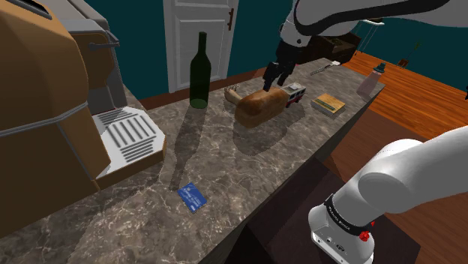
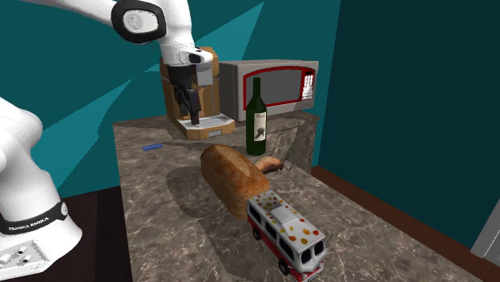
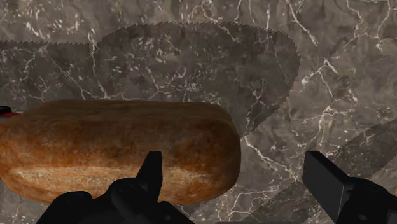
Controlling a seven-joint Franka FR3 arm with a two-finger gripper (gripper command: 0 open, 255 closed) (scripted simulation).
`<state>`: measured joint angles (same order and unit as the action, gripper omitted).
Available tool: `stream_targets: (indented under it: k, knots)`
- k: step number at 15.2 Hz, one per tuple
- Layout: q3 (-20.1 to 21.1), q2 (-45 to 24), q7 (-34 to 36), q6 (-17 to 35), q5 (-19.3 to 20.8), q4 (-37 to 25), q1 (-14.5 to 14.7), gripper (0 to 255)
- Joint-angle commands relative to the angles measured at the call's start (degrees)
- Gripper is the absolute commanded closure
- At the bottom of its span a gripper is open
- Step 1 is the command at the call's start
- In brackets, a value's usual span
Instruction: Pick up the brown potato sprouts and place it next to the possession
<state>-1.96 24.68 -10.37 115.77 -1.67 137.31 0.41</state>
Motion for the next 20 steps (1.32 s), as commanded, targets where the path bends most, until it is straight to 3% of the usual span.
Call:
stream_targets:
  k: [1,11,20]
  knots:
    - [-0.37,-3.93,-1.12,3.96,0.25,-0.63,-0.02,0]
    - [-1.97,-24.84,-6.98,18.49,0.08,-9.83,-0.42,0]
    - [-1.93,-44.29,-11.79,25.41,-1.11,-24.96,-1.58,0]
